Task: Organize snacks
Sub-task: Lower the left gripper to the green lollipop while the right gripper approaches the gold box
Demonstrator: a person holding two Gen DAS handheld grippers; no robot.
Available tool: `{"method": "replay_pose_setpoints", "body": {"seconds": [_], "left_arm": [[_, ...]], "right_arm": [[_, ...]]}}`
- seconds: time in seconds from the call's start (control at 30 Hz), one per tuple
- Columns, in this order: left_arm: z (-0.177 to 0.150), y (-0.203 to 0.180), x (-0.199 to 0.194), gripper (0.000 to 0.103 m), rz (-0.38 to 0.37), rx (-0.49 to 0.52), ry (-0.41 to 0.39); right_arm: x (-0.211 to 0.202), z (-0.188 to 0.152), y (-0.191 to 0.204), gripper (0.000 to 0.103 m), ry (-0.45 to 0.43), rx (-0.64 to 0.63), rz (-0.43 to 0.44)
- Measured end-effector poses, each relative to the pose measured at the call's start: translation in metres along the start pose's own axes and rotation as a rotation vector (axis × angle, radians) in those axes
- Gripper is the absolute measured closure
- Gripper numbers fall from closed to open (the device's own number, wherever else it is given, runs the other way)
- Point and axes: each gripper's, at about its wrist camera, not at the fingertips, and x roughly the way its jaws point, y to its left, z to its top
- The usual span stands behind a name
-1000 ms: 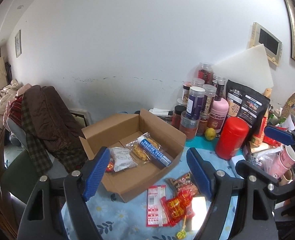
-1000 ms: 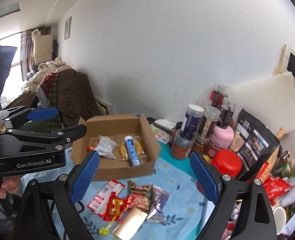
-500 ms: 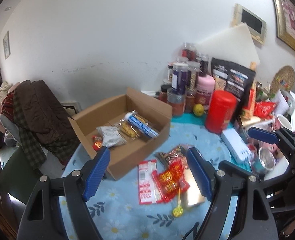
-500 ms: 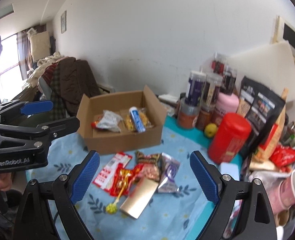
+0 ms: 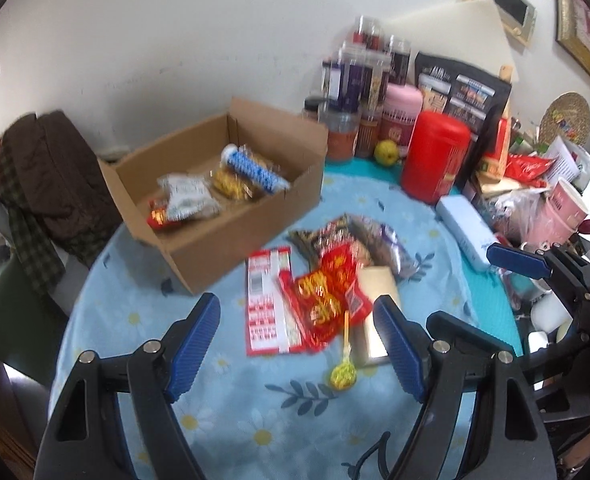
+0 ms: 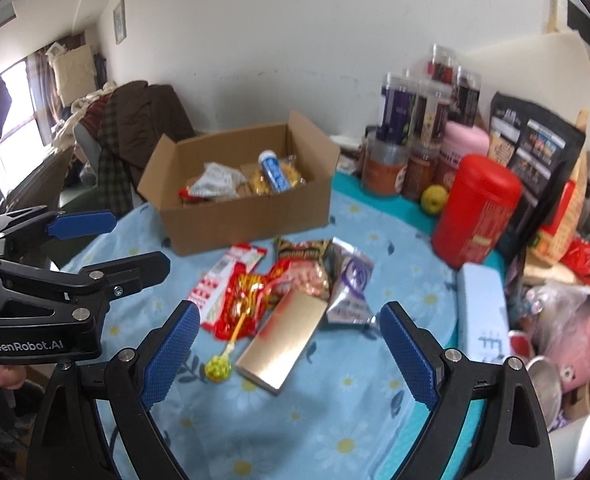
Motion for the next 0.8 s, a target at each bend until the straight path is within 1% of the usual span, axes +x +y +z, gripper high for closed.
{"method": "replay_pose_setpoints", "body": {"seconds": [0.13,0.33,0.5,0.63,0.7,0.73,0.77,0.8], "left_arm": [[-0.012,0.005,0.014,0.024,0.006,-0.026,0.030],[-0.028,0.012,0.029,0.024,0.070,-0.040,0.044],[-0.039,0.022,0.040,0.024,0.067,-0.094,0.063],[-0.047,0.027,0.045,0.024,0.072,-0.135,0.081],[-0.051,0.026,0.046,0.024,0.061,-0.138,0.082],[-0.052,0.024,0.046,0.024,0.055,-0.137,0.081],[-0.054,0.022,0.046,0.024,0.043,-0.134,0.078],[-0.056,0.019,0.046,0.024,0.031,-0.131,0.078]], "right_arm": [[0.019,-0.011,-0.003,0.010,0.050,0.027,0.018],[0.045,-0.026,0.000,0.010,0.096,0.025,0.025],[0.066,-0.033,0.004,0.011,0.130,0.007,0.027],[0.083,-0.037,0.003,0.013,0.174,0.017,0.057],[0.088,-0.040,-0.002,0.025,0.193,0.033,0.064],[0.090,-0.042,-0.006,0.034,0.202,0.046,0.078],[0.092,-0.045,-0.010,0.048,0.210,0.065,0.098],[0.092,-0.047,-0.015,0.049,0.214,0.083,0.115]]}}
